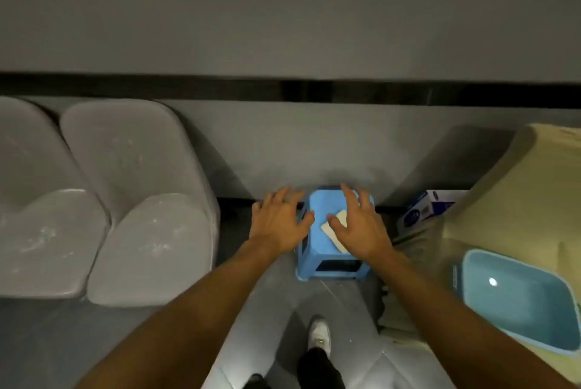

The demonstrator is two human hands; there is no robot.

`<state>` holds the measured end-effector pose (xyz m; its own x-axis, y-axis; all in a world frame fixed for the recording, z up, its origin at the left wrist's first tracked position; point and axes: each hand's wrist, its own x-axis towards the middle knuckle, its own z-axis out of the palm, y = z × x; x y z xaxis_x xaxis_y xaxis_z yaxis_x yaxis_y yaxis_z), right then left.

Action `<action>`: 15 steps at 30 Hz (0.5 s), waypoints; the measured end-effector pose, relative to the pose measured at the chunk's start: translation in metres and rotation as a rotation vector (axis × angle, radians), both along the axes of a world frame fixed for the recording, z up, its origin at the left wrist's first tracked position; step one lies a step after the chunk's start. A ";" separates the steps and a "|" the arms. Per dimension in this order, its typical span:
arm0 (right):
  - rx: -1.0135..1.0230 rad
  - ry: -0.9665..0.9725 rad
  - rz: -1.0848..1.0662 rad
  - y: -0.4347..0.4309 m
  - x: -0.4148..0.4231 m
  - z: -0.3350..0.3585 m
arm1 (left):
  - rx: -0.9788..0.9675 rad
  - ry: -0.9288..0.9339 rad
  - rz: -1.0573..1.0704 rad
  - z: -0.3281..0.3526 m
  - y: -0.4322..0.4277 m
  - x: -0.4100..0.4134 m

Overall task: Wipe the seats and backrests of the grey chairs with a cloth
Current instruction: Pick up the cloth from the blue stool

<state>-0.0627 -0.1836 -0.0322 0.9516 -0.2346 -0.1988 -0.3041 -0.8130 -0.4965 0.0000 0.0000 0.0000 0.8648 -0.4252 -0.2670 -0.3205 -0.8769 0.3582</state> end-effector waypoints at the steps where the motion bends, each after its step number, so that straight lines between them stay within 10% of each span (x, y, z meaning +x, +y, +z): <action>1: 0.019 0.038 -0.024 -0.007 0.002 -0.019 | 0.017 0.038 0.010 -0.015 -0.007 0.004; 15: 0.077 0.449 -0.212 -0.058 0.037 -0.299 | 0.233 0.320 0.059 -0.268 -0.025 0.036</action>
<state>-0.0260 -0.2420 -0.3308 0.7007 -0.3823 -0.6024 -0.6566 -0.6760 -0.3346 0.0364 -0.0250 -0.2676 0.7436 -0.2740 -0.6099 -0.1720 -0.9599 0.2214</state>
